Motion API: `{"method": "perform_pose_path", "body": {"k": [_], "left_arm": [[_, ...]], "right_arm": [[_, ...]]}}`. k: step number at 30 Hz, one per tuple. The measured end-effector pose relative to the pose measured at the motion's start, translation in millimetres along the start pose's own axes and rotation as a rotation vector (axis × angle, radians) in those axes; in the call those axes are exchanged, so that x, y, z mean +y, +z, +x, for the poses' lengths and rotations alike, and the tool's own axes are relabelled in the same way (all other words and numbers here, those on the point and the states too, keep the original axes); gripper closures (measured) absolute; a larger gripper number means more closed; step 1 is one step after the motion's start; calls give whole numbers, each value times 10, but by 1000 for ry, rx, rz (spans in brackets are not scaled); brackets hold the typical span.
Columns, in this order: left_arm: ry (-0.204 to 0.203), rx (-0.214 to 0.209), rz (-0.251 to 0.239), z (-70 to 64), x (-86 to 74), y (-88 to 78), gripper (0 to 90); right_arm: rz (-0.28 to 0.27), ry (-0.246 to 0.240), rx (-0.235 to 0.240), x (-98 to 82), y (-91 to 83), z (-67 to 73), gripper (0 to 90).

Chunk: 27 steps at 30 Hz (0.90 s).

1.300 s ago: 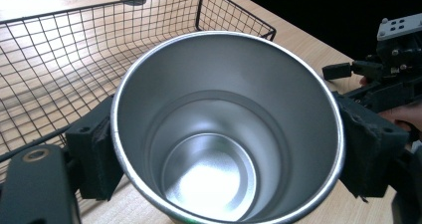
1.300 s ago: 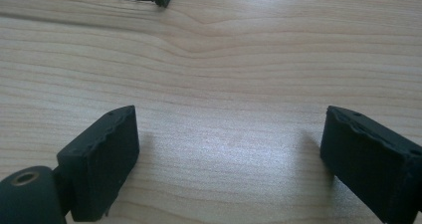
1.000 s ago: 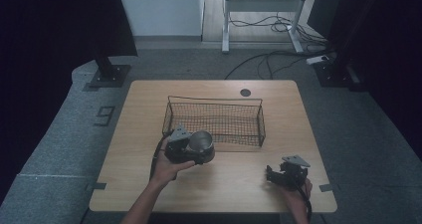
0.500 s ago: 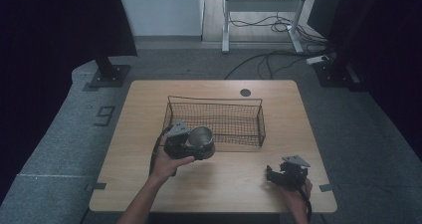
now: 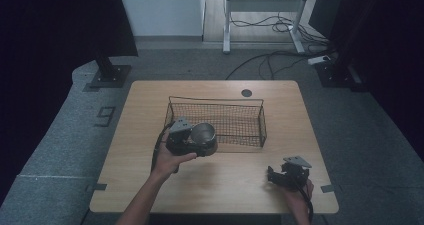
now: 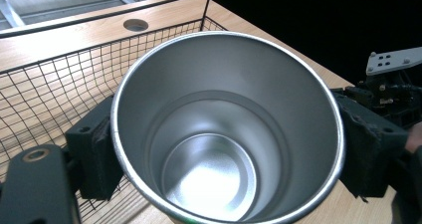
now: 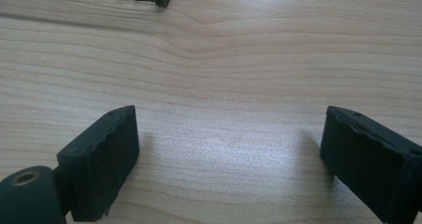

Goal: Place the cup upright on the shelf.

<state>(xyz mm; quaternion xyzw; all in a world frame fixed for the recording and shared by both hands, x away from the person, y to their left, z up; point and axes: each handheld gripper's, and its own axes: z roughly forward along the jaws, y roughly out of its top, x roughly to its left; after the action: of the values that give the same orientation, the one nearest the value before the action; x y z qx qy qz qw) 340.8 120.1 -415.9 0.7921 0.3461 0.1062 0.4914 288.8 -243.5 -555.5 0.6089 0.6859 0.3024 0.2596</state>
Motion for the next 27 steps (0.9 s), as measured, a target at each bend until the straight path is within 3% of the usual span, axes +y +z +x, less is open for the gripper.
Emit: {"method": "perform_pose_path", "body": {"k": [27], "left_arm": [[5,26,4,91,202,36,148]], "right_arm": [[3,2,-1,4,2,-2,83]]}}
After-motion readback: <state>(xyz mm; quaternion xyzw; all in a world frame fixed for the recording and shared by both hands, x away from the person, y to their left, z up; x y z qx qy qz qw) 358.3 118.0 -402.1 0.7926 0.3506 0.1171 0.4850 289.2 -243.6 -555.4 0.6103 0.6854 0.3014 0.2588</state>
